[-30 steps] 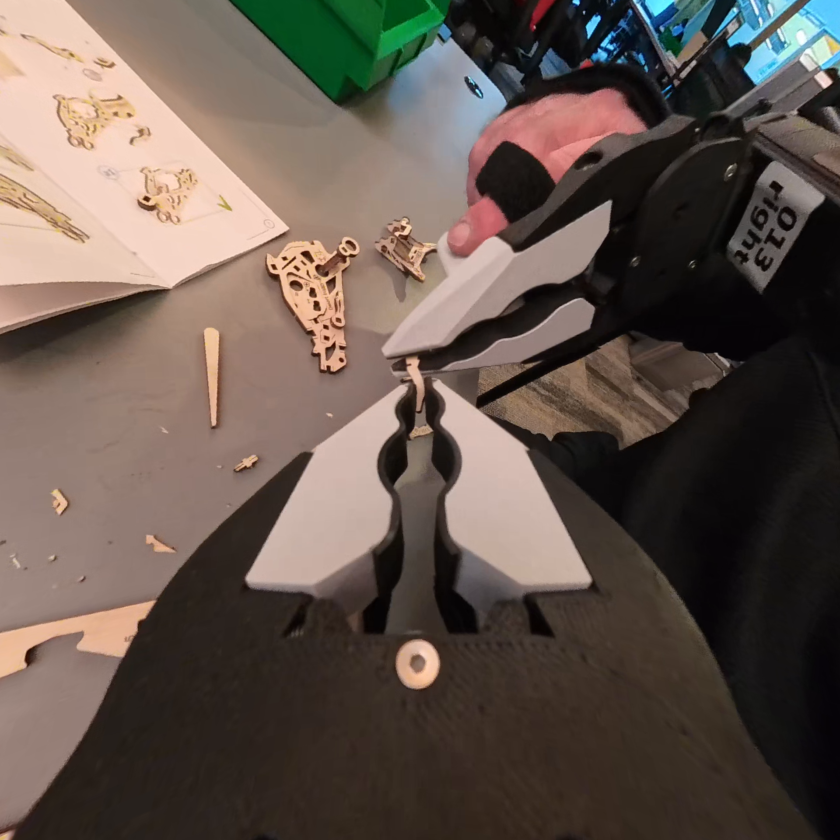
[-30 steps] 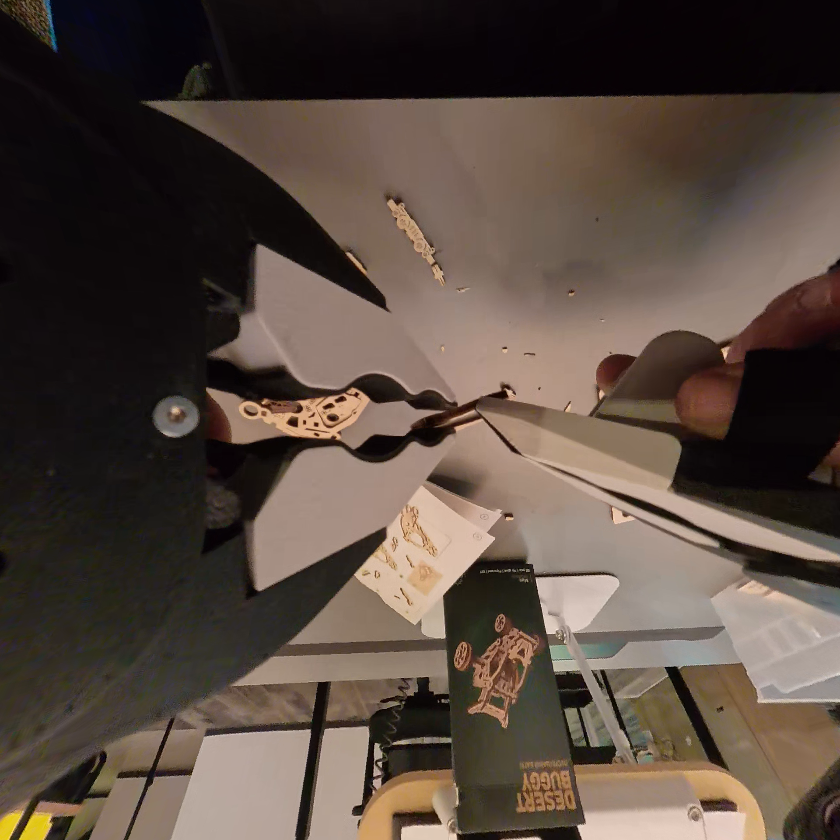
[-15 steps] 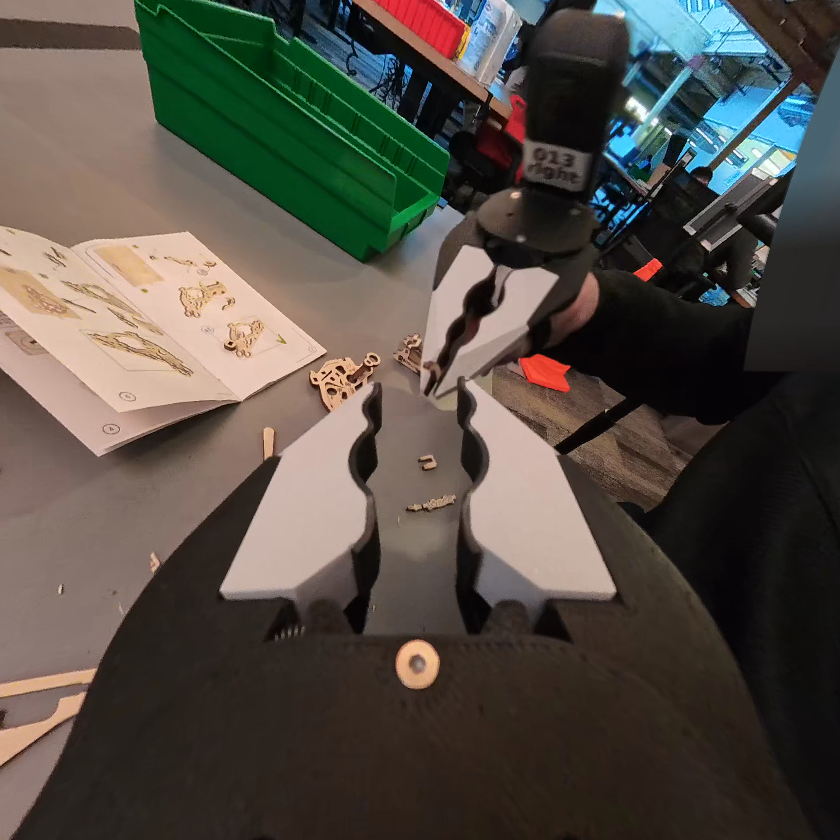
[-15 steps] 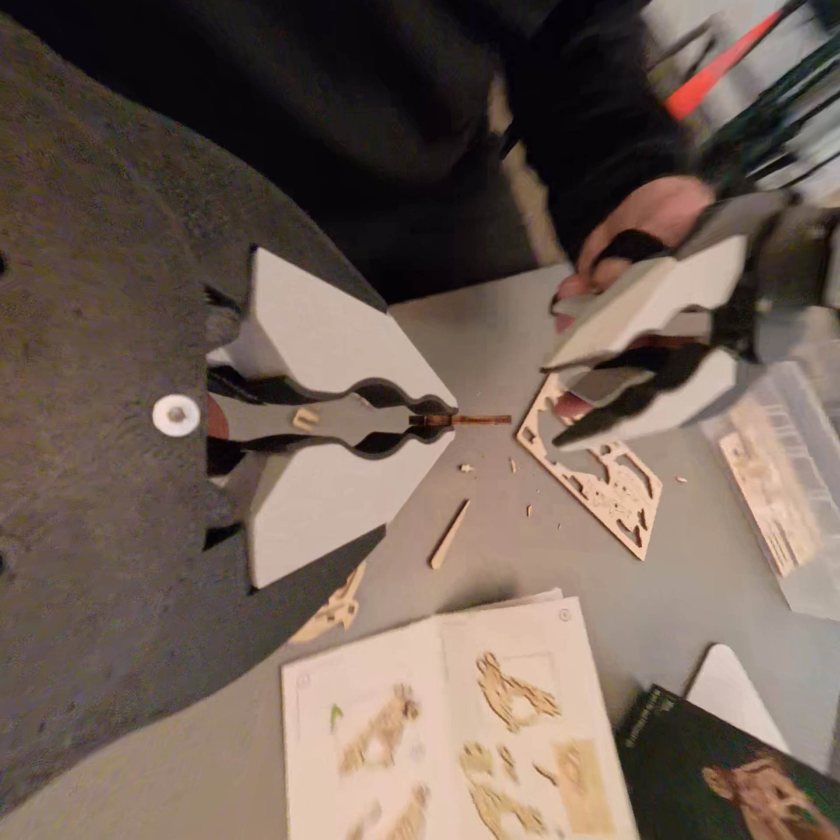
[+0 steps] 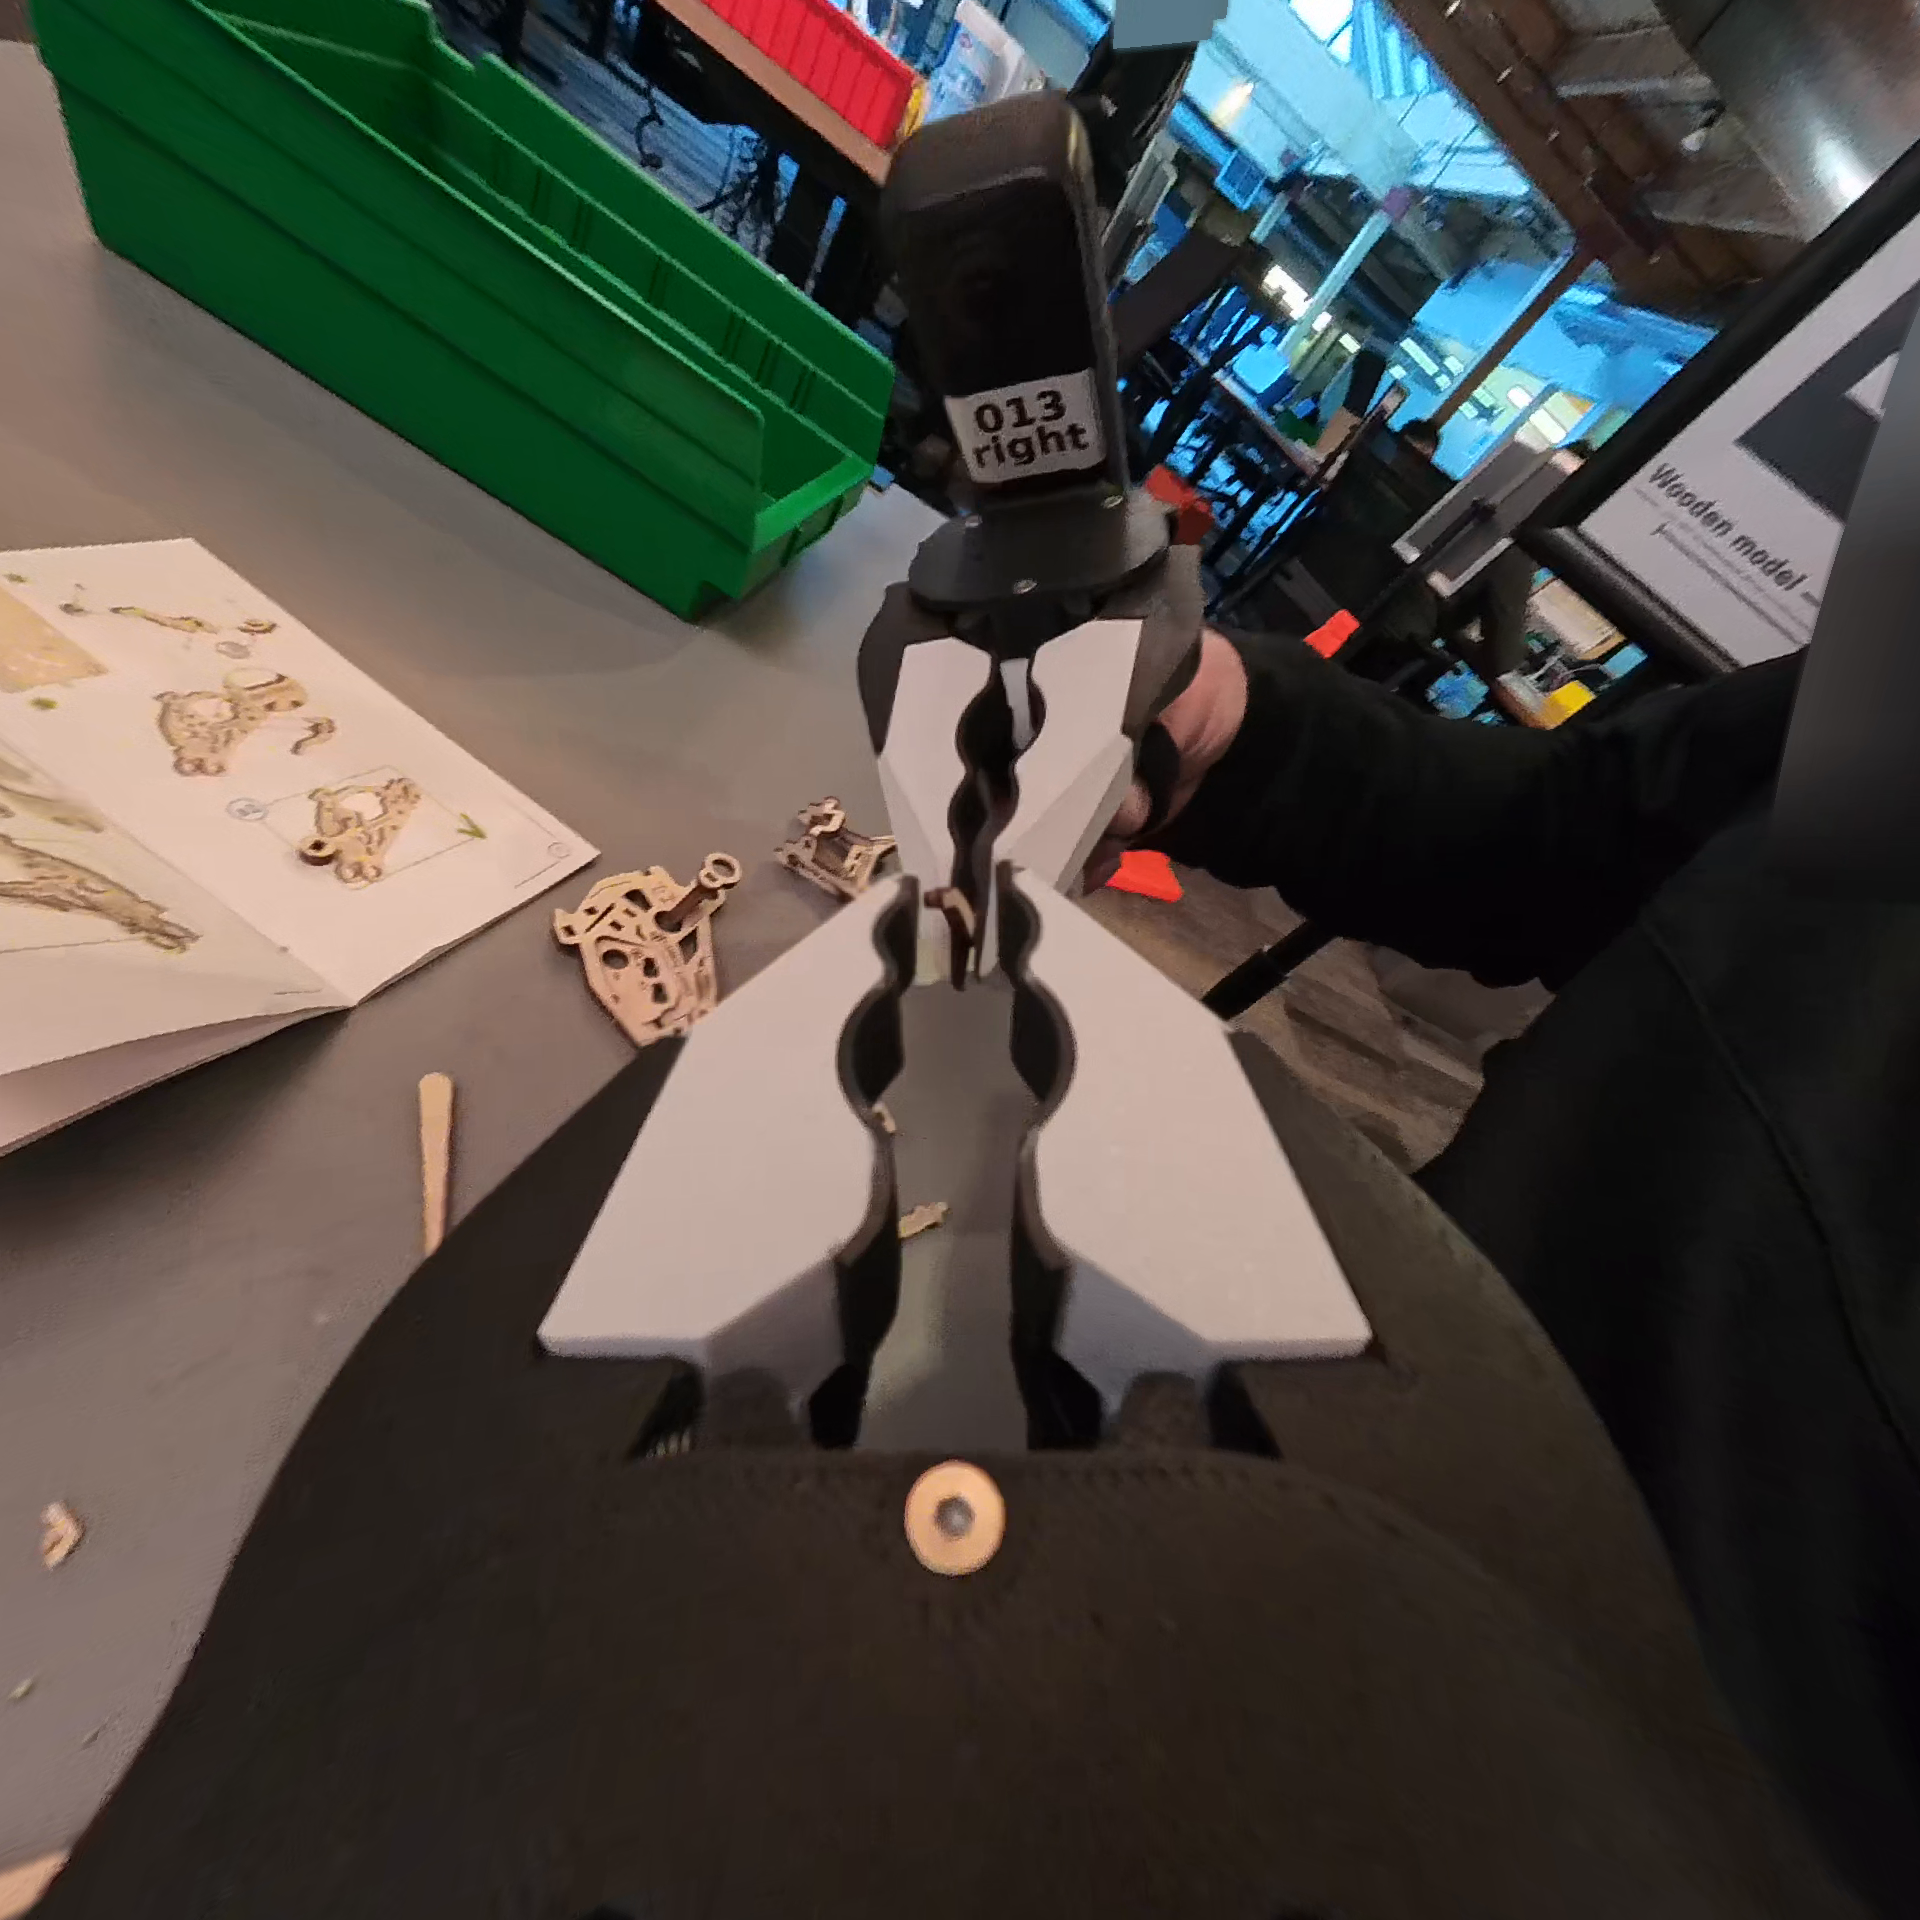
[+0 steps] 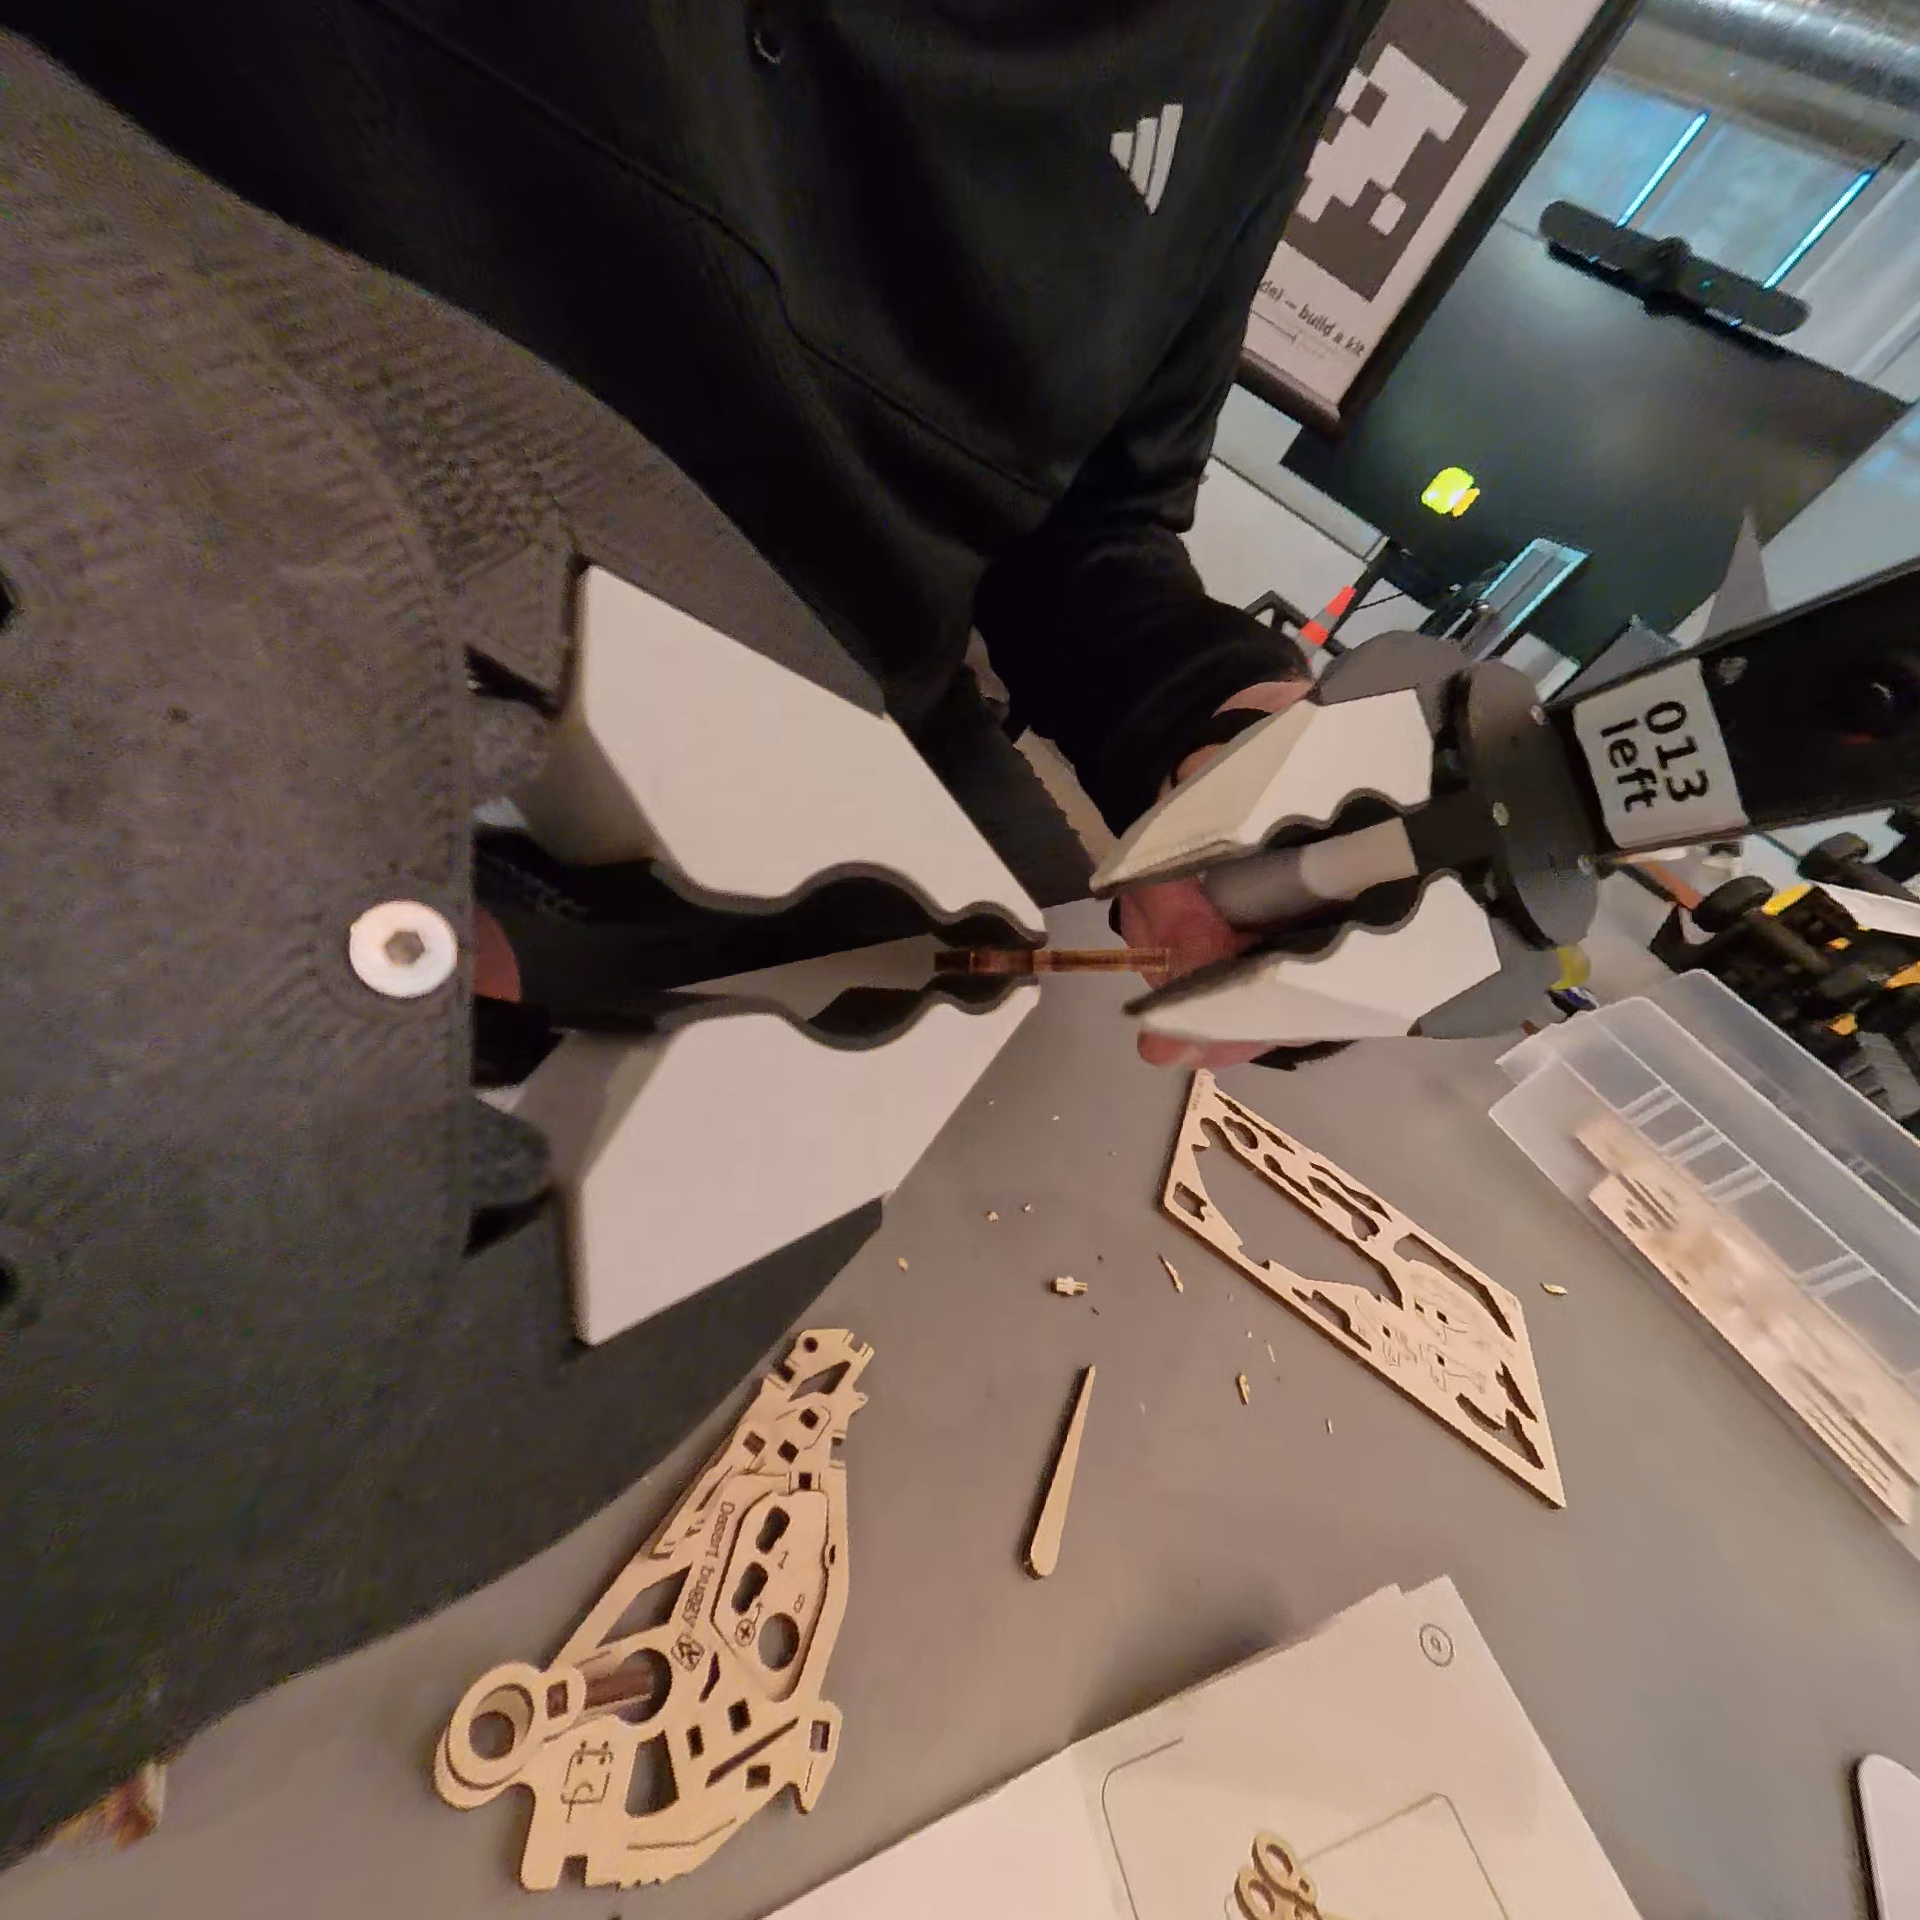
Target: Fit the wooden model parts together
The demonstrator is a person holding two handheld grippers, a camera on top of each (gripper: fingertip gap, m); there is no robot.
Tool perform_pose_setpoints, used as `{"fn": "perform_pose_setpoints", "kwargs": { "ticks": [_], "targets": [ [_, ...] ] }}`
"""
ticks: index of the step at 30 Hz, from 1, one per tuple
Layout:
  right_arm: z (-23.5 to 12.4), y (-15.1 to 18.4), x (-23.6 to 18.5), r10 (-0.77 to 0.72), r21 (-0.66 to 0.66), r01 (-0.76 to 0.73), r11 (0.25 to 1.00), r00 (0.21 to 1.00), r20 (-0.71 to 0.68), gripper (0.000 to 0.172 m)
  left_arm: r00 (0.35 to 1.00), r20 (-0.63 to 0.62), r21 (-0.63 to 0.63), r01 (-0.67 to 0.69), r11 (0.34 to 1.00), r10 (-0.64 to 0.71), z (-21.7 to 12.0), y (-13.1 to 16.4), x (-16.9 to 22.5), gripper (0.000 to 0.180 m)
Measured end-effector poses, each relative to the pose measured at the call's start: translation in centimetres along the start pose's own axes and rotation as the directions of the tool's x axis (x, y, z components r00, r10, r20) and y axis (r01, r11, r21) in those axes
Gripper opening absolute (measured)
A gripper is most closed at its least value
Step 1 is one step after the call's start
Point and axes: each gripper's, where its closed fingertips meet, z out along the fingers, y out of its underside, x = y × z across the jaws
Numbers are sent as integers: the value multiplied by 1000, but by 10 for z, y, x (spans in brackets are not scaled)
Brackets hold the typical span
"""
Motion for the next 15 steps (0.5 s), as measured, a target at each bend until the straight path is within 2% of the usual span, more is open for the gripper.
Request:
{"fn": "perform_pose_setpoints", "kwargs": {
  "ticks": [2,5,8,12,15],
  "targets": [
    [0,2,-3,-5,-17,6,1000,1000,19,1,1000,-17,8,16,1000,-16,0,1,1,3],
    [0,4,-5,8,-34,-7,999,999,47,0,999,-32,15,18,1000,-17,0,2,3,2],
    [0,2,0,17,-25,-16,1000,1000,23,3,1000,8,37,19,999,-20,0,2,-2,1],
    [-3,-4,9,-7,-13,7,1000,999,-53,28,995,77,122,60,991,-69,-6,-6,-18,1],
    [-14,-5,19,-39,-16,37,999,986,-161,37,984,110,204,112,972,-137,-15,-11,-32,1]
  ]
}}
